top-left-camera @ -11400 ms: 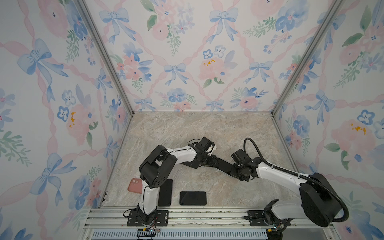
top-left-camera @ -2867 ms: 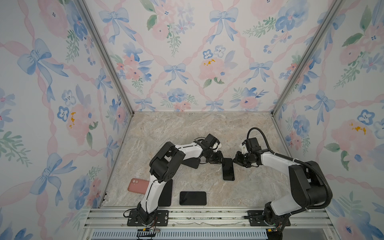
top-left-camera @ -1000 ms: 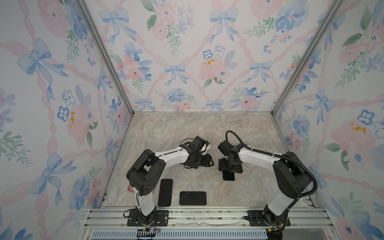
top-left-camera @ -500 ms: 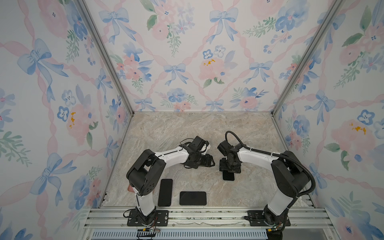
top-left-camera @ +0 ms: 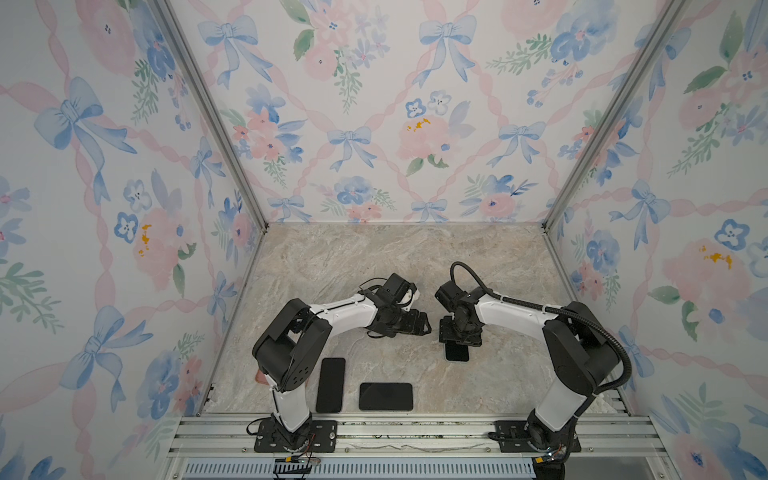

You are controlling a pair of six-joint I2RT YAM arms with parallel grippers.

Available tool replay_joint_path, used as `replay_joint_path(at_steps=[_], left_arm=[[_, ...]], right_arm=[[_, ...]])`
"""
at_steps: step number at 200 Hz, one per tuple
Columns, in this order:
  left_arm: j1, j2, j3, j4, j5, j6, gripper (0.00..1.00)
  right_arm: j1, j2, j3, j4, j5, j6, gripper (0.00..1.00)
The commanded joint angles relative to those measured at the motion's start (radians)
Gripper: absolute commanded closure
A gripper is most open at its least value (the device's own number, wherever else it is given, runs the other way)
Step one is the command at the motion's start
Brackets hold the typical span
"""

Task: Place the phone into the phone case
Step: 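Carry the pale blue cased phone farther from the robot with the right gripper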

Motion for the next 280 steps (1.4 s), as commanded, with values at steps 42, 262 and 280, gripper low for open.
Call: replay_joint_path(at_steps=[42, 262, 280], left_arm=[[0.004, -0.07, -0.028, -0.021, -0.02, -0.005, 0.03], [0.004, 0.058, 0.12, -0.02, 0.027, -0.011, 0.02], [0.008, 0.065, 0.12, -0.022, 0.036, -0.011, 0.02]], right_arm=[[-0.021, -0.078, 0.042, -0.043, 0.044, -0.059, 0.32], [-0.41, 0.2, 0.429, -0.061, 0.086, -0.416, 0.34], [-0.433, 0.243, 0.475, -0.088, 0.096, -0.448, 0.34]])
